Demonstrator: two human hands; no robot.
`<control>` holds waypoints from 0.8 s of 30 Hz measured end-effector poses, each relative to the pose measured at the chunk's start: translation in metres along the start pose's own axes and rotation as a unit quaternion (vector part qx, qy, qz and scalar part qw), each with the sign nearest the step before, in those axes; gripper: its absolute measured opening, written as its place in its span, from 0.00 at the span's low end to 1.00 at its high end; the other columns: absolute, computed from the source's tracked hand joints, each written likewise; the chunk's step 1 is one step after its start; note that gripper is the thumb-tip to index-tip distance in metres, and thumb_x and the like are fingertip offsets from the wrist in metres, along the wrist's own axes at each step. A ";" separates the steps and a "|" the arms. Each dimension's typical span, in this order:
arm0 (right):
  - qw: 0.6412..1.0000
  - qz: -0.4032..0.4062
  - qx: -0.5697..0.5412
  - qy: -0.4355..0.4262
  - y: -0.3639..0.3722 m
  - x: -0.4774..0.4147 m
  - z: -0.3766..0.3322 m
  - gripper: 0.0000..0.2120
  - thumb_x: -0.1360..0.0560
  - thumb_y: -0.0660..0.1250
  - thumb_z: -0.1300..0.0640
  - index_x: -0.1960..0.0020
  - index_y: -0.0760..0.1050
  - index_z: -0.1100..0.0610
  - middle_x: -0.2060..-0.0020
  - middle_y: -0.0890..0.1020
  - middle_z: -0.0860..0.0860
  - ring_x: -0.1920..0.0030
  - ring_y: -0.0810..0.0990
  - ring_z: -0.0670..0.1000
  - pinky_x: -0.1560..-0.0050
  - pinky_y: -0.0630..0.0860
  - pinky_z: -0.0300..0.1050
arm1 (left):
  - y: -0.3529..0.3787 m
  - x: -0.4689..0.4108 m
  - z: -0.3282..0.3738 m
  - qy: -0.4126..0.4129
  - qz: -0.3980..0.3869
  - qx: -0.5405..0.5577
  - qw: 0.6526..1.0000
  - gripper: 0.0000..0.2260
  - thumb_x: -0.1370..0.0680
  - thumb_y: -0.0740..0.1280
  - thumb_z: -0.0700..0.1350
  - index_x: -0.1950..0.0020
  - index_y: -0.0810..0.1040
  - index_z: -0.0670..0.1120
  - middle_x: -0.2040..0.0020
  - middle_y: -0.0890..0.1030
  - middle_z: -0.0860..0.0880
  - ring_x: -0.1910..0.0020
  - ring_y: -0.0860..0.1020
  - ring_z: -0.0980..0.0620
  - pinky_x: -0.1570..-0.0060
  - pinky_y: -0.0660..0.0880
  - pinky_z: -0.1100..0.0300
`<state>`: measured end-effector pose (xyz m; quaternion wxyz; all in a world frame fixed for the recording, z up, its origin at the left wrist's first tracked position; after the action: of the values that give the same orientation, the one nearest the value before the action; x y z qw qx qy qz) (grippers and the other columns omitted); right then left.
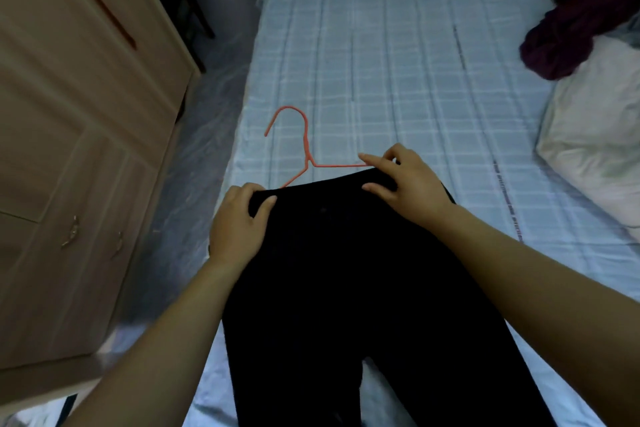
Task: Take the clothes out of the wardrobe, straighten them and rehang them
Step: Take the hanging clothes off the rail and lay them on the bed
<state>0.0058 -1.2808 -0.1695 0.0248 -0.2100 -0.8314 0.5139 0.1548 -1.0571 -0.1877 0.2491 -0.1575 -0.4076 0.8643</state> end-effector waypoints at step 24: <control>0.965 -0.252 0.078 -0.003 0.057 0.194 -0.068 0.33 0.23 0.47 0.35 0.24 0.53 0.51 0.26 0.58 0.53 0.26 0.54 0.56 0.28 0.51 0.57 | 0.045 0.265 0.023 -0.185 -0.086 -0.097 0.974 0.33 0.28 0.44 0.69 0.27 0.63 0.56 0.27 0.65 0.51 0.28 0.62 0.51 0.29 0.55 0.42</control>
<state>-0.1344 -1.1289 -0.2209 0.1672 0.0101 -0.8145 0.5554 -0.0886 -0.9474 -0.2273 0.2257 0.0172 -0.5408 0.8101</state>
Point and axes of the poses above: each hand's wrist, its own x-axis away from the middle knuckle, its own y-axis out of the palm, z = x × y, the point moved 10 cm from there along -x, towards the middle knuckle
